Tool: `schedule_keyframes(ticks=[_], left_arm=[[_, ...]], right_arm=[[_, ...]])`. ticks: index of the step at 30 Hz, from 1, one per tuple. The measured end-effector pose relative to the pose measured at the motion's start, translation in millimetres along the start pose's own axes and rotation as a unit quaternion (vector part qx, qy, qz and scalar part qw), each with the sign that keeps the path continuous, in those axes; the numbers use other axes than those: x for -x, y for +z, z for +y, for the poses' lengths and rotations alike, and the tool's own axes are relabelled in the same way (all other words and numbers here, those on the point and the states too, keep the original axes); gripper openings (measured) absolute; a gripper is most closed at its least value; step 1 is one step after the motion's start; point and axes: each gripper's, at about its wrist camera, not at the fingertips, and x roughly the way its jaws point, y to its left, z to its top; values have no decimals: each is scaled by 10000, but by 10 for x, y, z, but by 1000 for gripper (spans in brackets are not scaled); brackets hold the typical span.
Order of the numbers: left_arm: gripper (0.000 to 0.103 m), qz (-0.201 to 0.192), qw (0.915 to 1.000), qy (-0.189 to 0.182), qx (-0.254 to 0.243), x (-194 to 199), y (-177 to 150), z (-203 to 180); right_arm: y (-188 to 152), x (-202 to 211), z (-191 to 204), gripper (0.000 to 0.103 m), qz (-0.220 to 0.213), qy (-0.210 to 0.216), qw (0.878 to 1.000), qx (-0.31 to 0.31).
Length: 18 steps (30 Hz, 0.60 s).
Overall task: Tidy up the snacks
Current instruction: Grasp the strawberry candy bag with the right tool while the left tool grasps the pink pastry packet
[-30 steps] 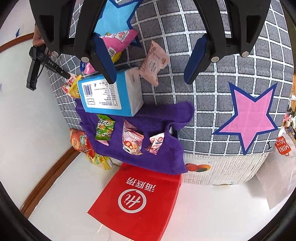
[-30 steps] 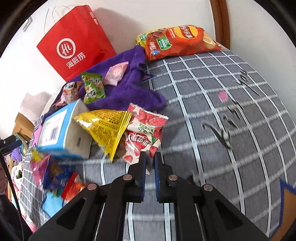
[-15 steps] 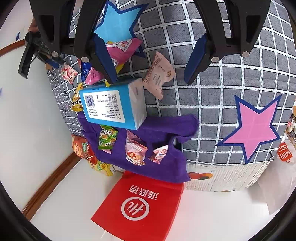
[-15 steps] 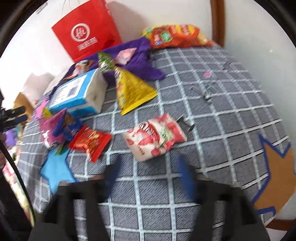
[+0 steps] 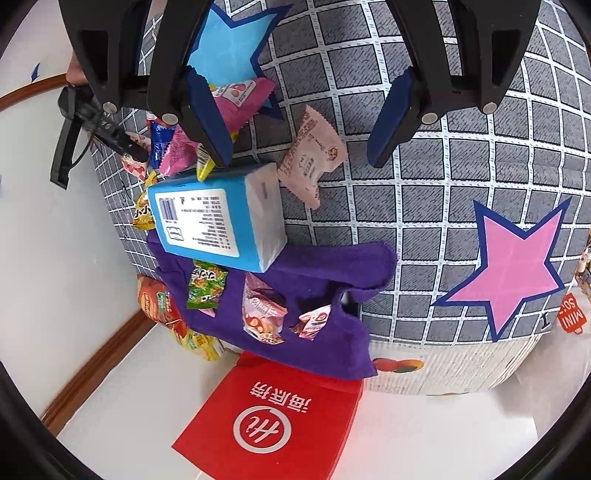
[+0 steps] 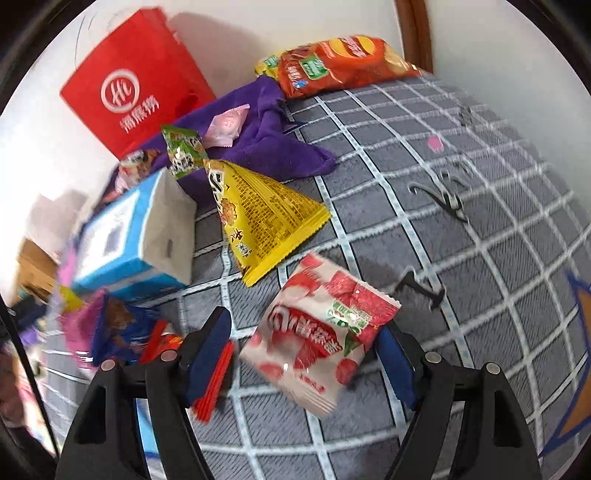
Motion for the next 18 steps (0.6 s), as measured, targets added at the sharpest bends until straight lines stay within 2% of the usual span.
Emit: schedule_keyframes(ticks=[3,7,10,15,18], left_arm=[[73,10,10000,46,20,-31,-8,48],[73,54,9999,73,80,-77,-40,112],[73,68,9999,86,76,-104,-68,135],[73,70,9999,99,-67,-150,-87,86],[74,102,9996,159,-230,-239,-79,2]], right_arm=[[-13,-56,114,67,-122,-531,9980,334],[-48,-62,145,65,-345,-736,9957,442],[-88,-21,108,60,-439,-597,9960,490],[-104,127,-82,57,-480,-176,9986,142],[-101,216,-105,57,-548,-175,9983,118]])
